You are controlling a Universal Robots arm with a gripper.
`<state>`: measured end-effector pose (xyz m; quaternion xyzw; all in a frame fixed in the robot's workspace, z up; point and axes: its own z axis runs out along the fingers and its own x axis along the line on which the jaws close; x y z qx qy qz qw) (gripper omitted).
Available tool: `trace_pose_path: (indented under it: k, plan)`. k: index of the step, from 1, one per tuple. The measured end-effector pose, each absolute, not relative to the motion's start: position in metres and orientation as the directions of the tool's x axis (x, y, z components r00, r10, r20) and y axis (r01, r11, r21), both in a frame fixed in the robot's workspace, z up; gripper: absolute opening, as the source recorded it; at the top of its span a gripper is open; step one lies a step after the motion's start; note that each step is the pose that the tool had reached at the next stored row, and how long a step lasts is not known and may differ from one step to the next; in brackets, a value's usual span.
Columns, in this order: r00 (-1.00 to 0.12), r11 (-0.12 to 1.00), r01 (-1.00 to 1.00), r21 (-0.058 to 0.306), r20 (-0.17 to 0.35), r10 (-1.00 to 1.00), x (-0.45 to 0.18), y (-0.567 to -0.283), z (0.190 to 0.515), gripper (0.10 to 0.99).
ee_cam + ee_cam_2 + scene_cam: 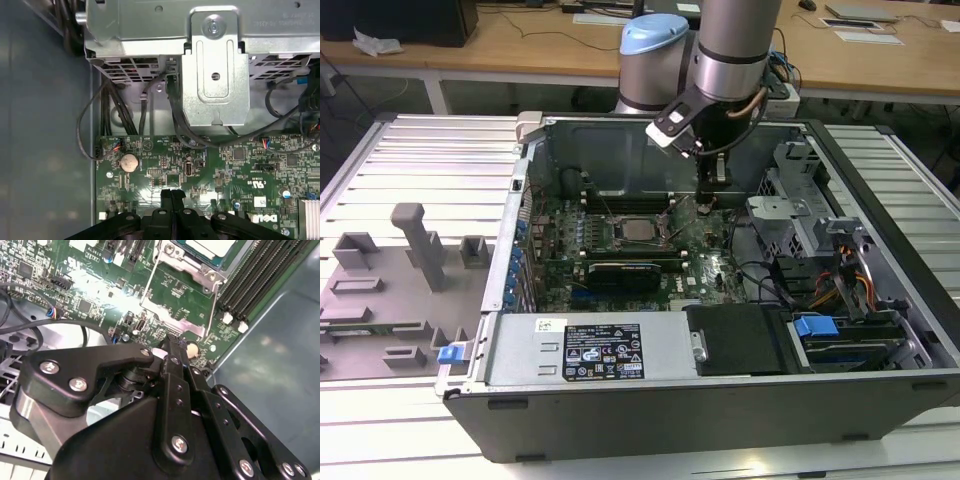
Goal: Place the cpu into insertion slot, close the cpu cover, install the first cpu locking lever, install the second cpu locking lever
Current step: 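Close the cpu cover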
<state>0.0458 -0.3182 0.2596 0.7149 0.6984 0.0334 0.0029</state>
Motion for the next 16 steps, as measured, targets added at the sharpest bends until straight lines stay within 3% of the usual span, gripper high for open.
trace_pose_path:
  k: [9,10,13,16]
  plan:
    - [0.022,-0.024,0.998,0.051,0.043,0.999,0.046,-0.320,0.246,0.106]
    - [0.022,-0.024,0.999,0.038,0.044,0.999,0.047,-0.320,0.246,0.106]
    - [0.027,-0.025,0.997,-0.070,0.041,0.999,0.049,-0.320,0.245,0.106]
    - [0.028,-0.024,0.996,-0.084,0.040,0.999,0.049,-0.320,0.245,0.106]
